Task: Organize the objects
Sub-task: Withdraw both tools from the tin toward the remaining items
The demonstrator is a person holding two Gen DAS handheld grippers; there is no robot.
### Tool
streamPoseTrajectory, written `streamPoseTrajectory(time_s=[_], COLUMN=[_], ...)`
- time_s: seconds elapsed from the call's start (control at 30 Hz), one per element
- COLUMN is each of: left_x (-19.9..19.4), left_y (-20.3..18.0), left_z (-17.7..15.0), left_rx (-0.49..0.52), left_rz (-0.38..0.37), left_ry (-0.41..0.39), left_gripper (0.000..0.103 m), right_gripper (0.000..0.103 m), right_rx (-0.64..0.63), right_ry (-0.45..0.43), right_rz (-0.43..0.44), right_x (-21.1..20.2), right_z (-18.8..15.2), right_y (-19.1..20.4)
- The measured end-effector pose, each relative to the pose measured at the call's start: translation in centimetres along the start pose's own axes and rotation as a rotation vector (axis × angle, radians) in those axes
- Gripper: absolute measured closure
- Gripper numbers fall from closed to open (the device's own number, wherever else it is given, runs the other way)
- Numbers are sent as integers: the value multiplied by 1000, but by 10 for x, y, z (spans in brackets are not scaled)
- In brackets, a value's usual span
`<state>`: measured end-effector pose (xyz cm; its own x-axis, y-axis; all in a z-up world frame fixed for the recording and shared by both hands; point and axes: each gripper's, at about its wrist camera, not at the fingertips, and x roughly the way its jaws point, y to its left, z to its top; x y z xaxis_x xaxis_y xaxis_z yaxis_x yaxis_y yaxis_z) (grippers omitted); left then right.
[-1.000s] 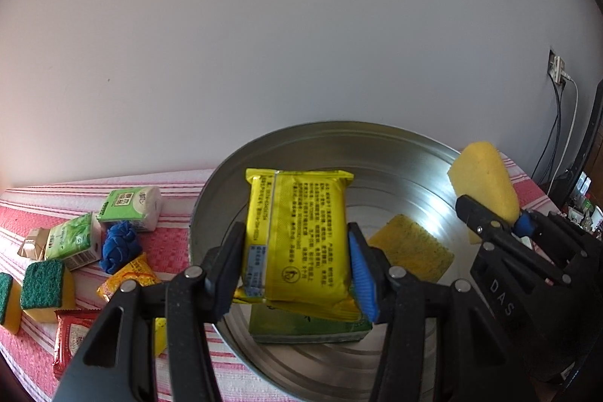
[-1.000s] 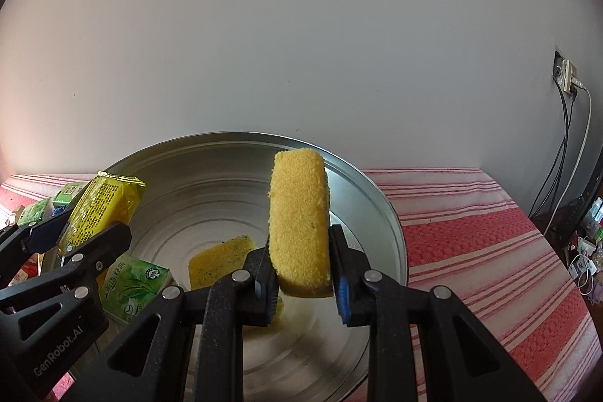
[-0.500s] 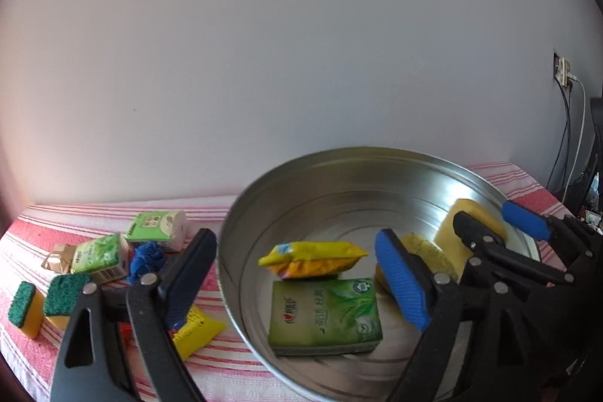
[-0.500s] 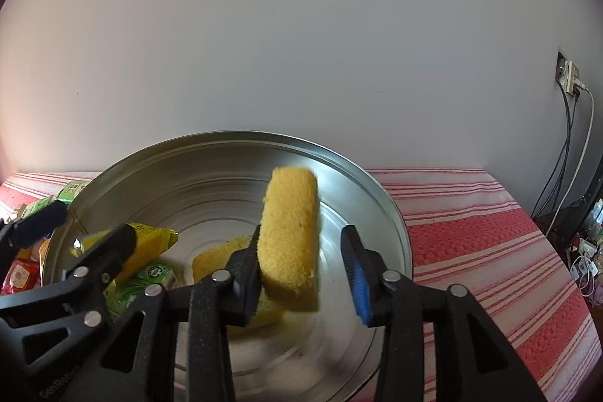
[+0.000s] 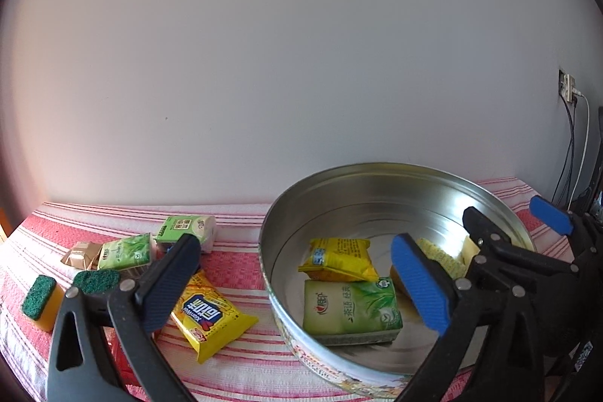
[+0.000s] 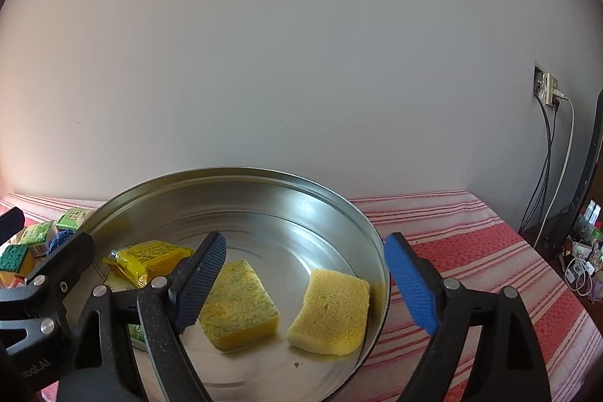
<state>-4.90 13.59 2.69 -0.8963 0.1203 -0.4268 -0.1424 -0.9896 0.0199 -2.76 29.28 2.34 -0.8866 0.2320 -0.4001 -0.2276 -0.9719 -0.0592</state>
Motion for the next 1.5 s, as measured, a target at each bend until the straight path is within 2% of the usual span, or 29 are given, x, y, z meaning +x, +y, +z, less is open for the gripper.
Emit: streamPoseTrajectory(time_s=[0.6,0.7,1.0,1.23,1.5], left_x=[-12,-15,-24,-29,-35], left_y=[24,28,41,62,91], left_z=[-19,-20,-24,-28,-32], left_rx=[-12,-20,-29,-31,-50], left_rz=[80,83,105,126,138], left_ry=[-5,1,8,12,27], left_gripper=[1,1,1,1,1], right_gripper=[15,10,8,6,6], right_rx=[68,76,85,159,124], right_ry=[-53,-63,-100,-61,-61], right_rz=[9,11,10,55,58], right_x=[-18,-21,-31,-36,-55], right_z=[-5,-5,-9,-14,-21], right_y=[-8,-6,-2,5,29])
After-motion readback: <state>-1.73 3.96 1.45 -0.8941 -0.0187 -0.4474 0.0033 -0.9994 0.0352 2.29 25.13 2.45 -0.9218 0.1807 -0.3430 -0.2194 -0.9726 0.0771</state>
